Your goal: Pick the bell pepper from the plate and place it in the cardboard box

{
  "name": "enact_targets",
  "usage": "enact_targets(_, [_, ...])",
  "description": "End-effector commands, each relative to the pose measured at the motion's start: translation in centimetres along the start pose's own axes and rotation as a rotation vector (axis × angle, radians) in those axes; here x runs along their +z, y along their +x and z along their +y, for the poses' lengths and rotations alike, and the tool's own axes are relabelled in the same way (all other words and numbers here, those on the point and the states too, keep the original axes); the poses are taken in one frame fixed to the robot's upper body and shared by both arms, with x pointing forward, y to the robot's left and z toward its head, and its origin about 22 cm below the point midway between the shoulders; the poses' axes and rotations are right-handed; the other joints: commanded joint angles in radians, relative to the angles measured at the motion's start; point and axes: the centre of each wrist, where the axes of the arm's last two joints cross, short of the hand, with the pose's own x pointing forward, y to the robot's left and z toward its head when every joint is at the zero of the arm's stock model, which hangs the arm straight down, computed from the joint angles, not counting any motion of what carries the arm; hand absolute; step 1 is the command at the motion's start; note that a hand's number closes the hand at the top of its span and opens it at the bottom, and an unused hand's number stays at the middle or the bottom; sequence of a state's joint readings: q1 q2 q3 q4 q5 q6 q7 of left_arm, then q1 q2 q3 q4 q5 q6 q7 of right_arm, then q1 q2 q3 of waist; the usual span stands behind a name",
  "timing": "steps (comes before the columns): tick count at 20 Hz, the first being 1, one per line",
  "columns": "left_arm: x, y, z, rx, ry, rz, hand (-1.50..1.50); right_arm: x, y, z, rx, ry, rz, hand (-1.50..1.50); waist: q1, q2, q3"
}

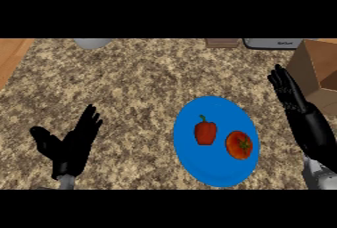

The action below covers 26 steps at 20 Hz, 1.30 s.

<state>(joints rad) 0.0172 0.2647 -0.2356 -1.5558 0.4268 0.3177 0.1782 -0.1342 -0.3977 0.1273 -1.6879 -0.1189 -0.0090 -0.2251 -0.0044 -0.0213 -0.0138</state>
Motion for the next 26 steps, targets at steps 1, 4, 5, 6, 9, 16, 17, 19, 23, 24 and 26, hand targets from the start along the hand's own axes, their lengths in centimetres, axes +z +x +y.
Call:
enact_targets(1, [1.0, -0.2, 0.0, -0.08, -0.062, -0.106, 0.0, 0.3, 3.1, -1.4, 0.033, -0.062, -0.019, -1.5, -0.004, 0.016, 0.013])
enact_targets(4, [-1.1, 6.6, 1.6, -0.367, -0.113, -0.361, 0.0, -2.1, 5.6, -2.9, 0.082, -0.204, -0.049, -1.5, -0.037, 0.002, 0.011])
enact_targets(5, [-1.2, 7.5, 2.0, -0.456, -0.152, -0.425, 0.0, -2.7, 6.6, -3.9, 0.117, -0.255, -0.055, -1.5, -0.046, -0.003, 0.009])
enact_targets(6, [-1.3, 9.1, 1.8, -0.545, -0.187, -0.505, 0.0, -3.1, 7.1, -4.3, 0.145, -0.289, -0.061, -1.5, -0.052, -0.004, 0.009])
enact_targets(9, [-1.5, 8.4, 1.6, -0.567, -0.233, -0.477, 0.0, -1.3, 7.3, -5.3, 0.423, -0.25, 0.18, -1.5, -0.048, 0.01, 0.008])
enact_targets(16, [-2.7, 7.4, 1.3, -0.582, -0.308, -0.514, 0.0, 1.4, 7.4, -3.1, 0.655, -0.036, 0.108, -1.5, -0.006, 0.021, 0.013])
enact_targets(17, [-3.9, 8.6, 2.3, -0.555, -0.288, -0.51, 0.0, 0.6, 8.0, -2.5, 0.685, -0.005, 0.094, -1.5, -0.004, 0.023, 0.012])
enact_targets(19, [-2.4, 9.2, 2.3, -0.57, -0.317, -0.519, 0.0, 0.4, 10.1, -2.1, 0.757, 0.032, 0.121, -1.5, 0.006, 0.018, 0.012])
enact_targets(23, [-2.9, 9.7, 1.0, -0.559, -0.325, -0.512, 0.0, -0.4, 11.2, -0.4, 0.893, 0.192, 0.287, -1.5, 0.016, 0.019, 0.011])
enact_targets(24, [-2.6, 7.9, 2.3, -0.566, -0.329, -0.519, 0.0, 0.0, 11.9, 0.2, 0.911, 0.232, 0.319, -1.5, 0.016, 0.018, 0.009])
enact_targets(26, [-2.9, 9.5, 1.9, -0.582, -0.344, -0.514, 0.0, -0.9, 12.3, 0.9, 0.984, 0.328, 0.365, -1.5, 0.027, 0.021, 0.01])
